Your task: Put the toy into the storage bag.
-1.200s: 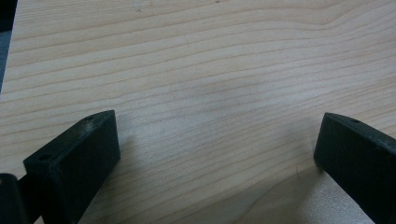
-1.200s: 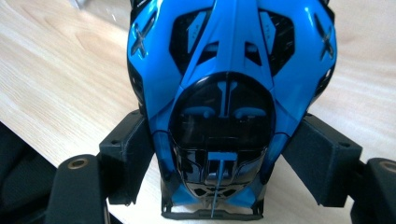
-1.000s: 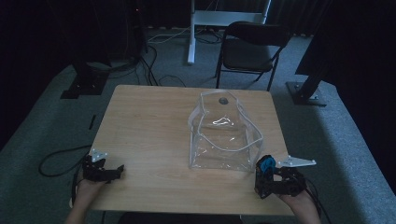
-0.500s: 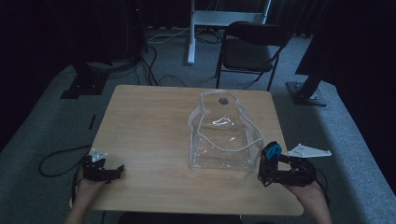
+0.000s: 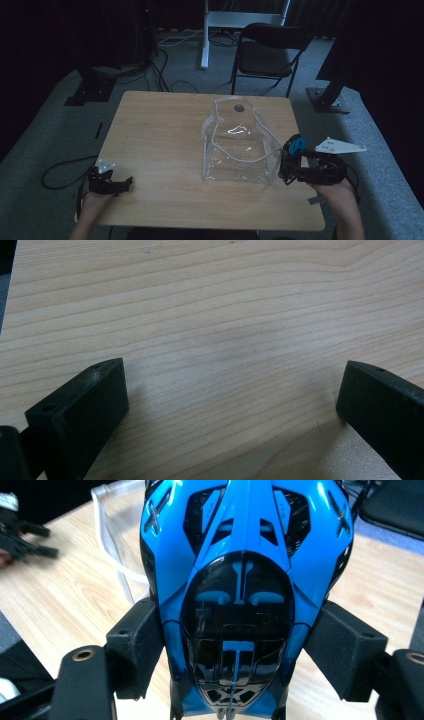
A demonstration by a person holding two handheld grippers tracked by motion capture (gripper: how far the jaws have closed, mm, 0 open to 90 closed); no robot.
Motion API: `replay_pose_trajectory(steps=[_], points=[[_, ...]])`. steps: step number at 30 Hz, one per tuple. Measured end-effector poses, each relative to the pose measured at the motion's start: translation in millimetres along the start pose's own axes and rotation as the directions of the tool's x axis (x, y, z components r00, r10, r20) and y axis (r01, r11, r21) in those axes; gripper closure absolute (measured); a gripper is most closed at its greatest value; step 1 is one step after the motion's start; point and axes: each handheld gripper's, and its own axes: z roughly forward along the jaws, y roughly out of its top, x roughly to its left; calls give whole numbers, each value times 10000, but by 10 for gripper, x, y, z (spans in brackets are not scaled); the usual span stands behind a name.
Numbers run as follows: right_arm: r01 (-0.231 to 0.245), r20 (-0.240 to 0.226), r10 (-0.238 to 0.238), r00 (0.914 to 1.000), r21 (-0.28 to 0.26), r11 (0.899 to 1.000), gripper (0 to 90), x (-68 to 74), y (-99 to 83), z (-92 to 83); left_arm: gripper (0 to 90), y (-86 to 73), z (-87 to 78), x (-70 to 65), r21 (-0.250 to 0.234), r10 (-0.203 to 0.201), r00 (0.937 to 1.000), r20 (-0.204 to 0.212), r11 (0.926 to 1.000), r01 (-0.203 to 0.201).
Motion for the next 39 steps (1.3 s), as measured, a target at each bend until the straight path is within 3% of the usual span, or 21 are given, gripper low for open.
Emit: replay_pose_trajectory(steps=[6,16,27,39], points=[[408,-94,-410,9991,-254,9988,263,29,223,-20,7,0,0,1,9,8,10000,1,10000,-8],[734,-626,-774,9950,-648,9952,263,40,549,14,7,0,0,1,-5,3,10000,-2,10000,-3],[1209,-986,-1239,9874,-356,9920,263,31,874,204,7,1,1,1,-6,2,10000,0,10000,-2],[1578,-1482,-1556,9766,36,9875,263,67,1056,489,7,1,1,1,-7,1,10000,-1,10000,-1]])
